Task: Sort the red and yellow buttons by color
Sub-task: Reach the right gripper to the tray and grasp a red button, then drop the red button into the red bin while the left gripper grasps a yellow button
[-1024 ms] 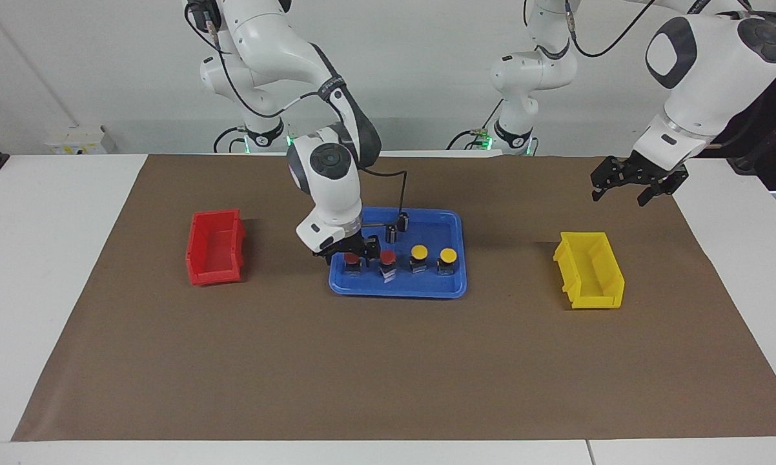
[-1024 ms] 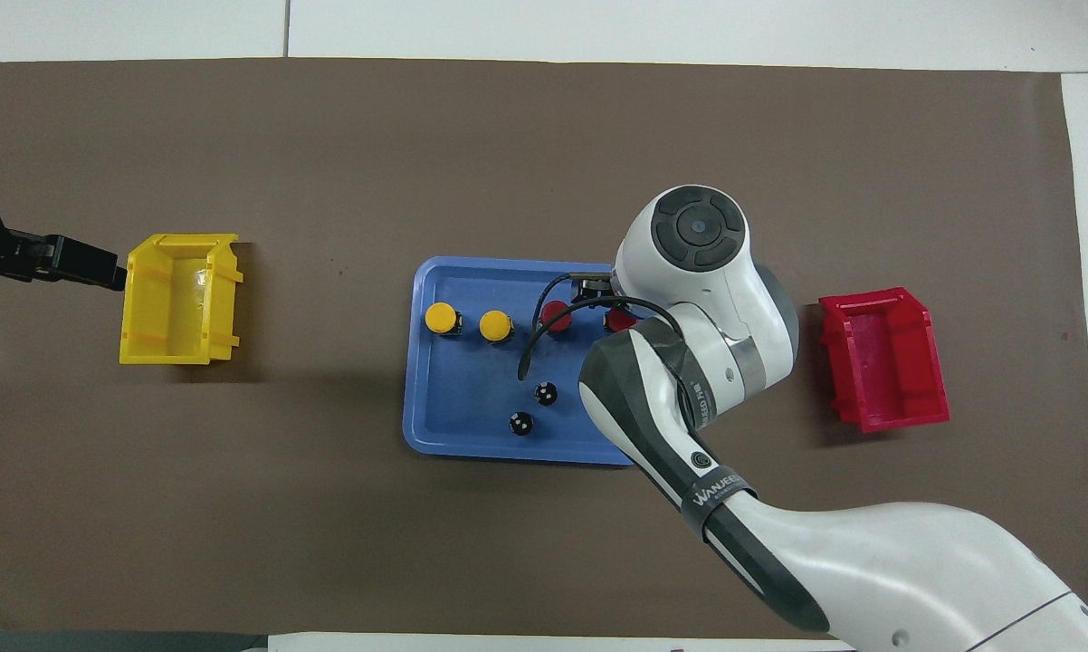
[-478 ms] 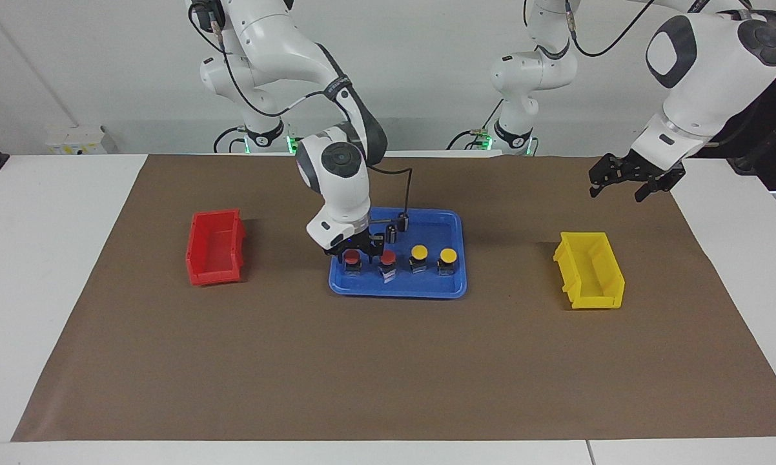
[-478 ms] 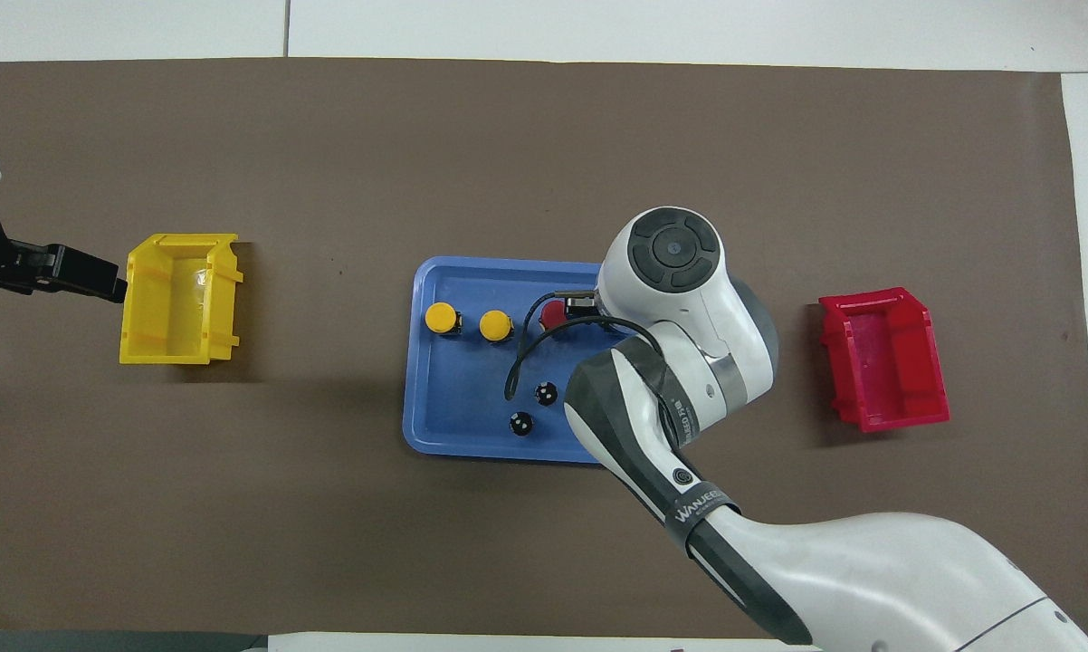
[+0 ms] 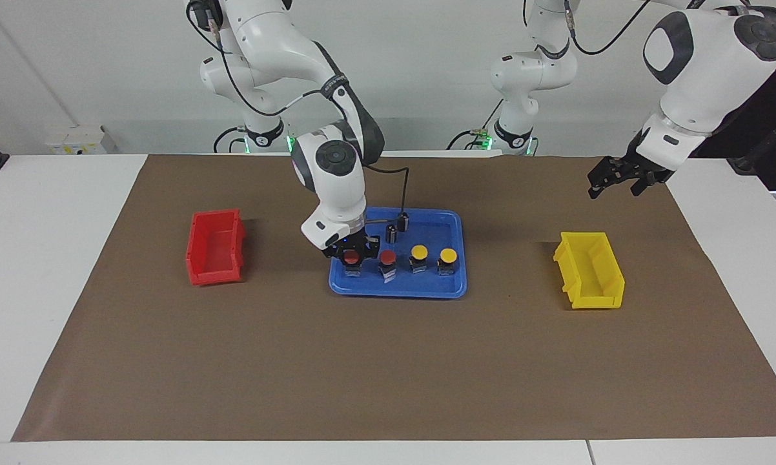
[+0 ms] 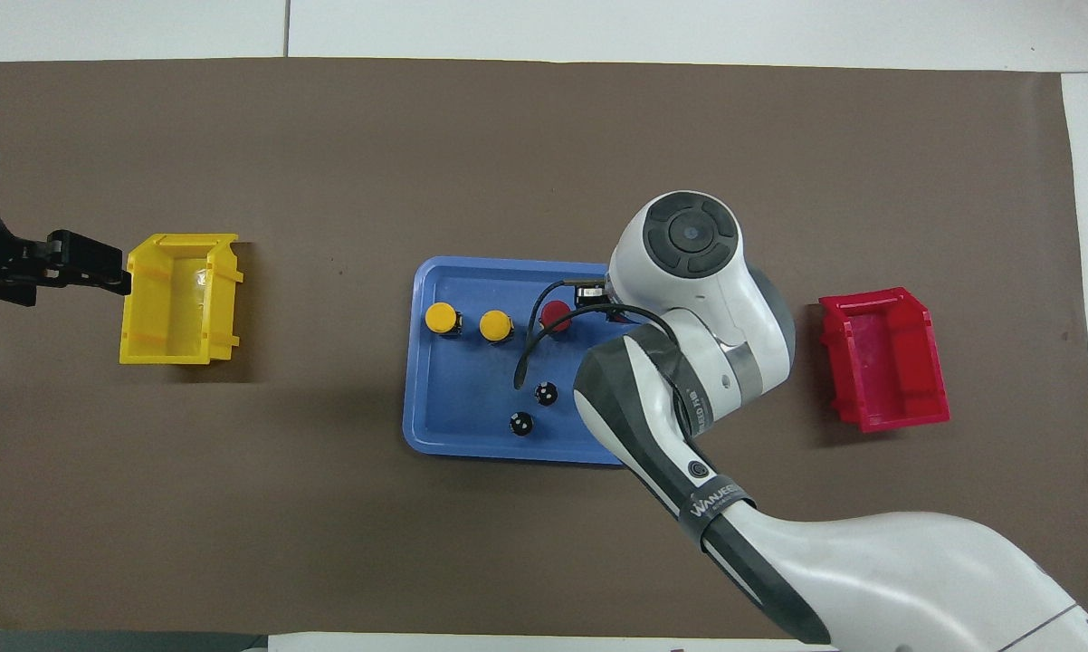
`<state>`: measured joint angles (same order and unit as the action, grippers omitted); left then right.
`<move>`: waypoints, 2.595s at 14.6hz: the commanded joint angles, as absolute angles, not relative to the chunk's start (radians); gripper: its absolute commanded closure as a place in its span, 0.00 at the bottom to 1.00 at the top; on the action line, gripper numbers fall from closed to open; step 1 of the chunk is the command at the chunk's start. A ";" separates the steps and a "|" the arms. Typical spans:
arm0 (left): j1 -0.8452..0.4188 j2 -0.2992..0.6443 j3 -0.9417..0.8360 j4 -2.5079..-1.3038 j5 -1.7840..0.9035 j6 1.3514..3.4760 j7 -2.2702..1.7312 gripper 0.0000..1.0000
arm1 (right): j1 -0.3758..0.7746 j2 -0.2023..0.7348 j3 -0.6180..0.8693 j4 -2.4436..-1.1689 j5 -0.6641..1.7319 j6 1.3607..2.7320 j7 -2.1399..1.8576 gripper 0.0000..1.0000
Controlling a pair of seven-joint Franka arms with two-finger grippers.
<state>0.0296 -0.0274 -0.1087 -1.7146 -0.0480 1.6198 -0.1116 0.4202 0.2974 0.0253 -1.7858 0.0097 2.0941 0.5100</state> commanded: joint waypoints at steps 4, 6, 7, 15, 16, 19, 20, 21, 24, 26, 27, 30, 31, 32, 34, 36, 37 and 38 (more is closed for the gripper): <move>-0.134 -0.057 -0.107 -1.816 -0.041 1.765 -0.390 0.07 | 0.120 -0.090 0.032 -1.997 0.023 1.861 0.085 0.90; -0.253 -0.037 -0.107 -1.867 -0.041 1.869 -0.574 0.12 | 0.014 -0.149 0.031 -2.100 0.023 1.868 -0.048 0.90; -0.321 -0.009 -0.107 -1.874 -0.041 1.914 -0.665 0.14 | -0.033 -0.167 0.029 -2.146 0.023 1.906 -0.116 0.90; -0.466 0.173 -0.106 -1.936 -0.040 2.194 -0.922 0.33 | -0.115 -0.212 0.026 -2.379 0.025 2.144 -0.250 0.90; -0.466 0.189 -0.106 -1.936 -0.040 2.206 -0.922 0.33 | -0.114 -0.210 0.026 -2.400 0.026 2.176 -0.249 0.90; -0.468 0.195 -0.107 -1.966 -0.040 2.218 -0.920 0.34 | -0.124 -0.192 0.026 -2.469 0.029 2.285 -0.253 0.90; -0.472 0.195 -0.107 -1.979 -0.040 2.224 -0.922 0.34 | -0.123 -0.189 0.026 -2.489 0.029 2.316 -0.252 0.90; -0.485 0.195 -0.107 -1.985 -0.040 2.232 -0.925 0.34 | -0.121 -0.172 0.026 -2.505 0.031 2.351 -0.250 0.90; -0.488 0.207 -0.107 -1.993 -0.040 2.256 -0.931 0.34 | -0.126 -0.138 0.026 -2.517 0.031 2.398 -0.255 0.88; -0.488 0.218 -0.107 -1.993 -0.040 2.264 -0.931 0.36 | -0.126 -0.138 0.026 -2.517 0.031 2.395 -0.255 0.74; -0.488 0.225 -0.106 -1.993 -0.040 2.269 -0.931 0.43 | -0.126 -0.138 0.026 -2.516 0.031 2.388 -0.256 0.61; -0.480 0.230 -0.104 -1.976 -0.038 2.251 -0.923 0.98 | -0.126 -0.133 0.028 -2.482 0.029 2.350 -0.258 0.44; -0.480 0.230 -0.106 -1.948 -0.037 2.214 -0.923 0.98 | -0.124 -0.121 0.028 -2.452 0.029 2.315 -0.256 0.43; -0.485 0.226 -0.106 -1.916 -0.038 2.151 -0.926 0.98 | -0.123 -0.111 0.028 -2.409 0.029 2.272 -0.256 0.42; -0.483 0.194 -0.104 -1.885 -0.037 2.036 -0.920 0.98 | -0.117 -0.098 0.028 -2.329 0.029 2.192 -0.256 0.41; -0.424 0.118 -0.101 -1.888 -0.038 1.938 -0.844 0.98 | -0.112 -0.100 0.032 -2.239 0.029 2.099 -0.255 0.41; -0.369 0.094 -0.101 -1.879 -0.044 1.871 -0.757 0.98 | -0.106 -0.092 0.035 -2.179 0.029 2.035 -0.246 0.41; -0.317 0.077 -0.097 -1.872 -0.046 1.815 -0.667 0.98 | -0.077 -0.077 0.035 -2.110 0.029 1.972 -0.224 0.41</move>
<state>-0.4119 0.1415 -0.1042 -1.8643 -0.0476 1.9161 -0.8108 -0.1019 -0.1202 0.0290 -2.2410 0.0160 2.0783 -0.2272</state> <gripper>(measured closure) 0.590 0.405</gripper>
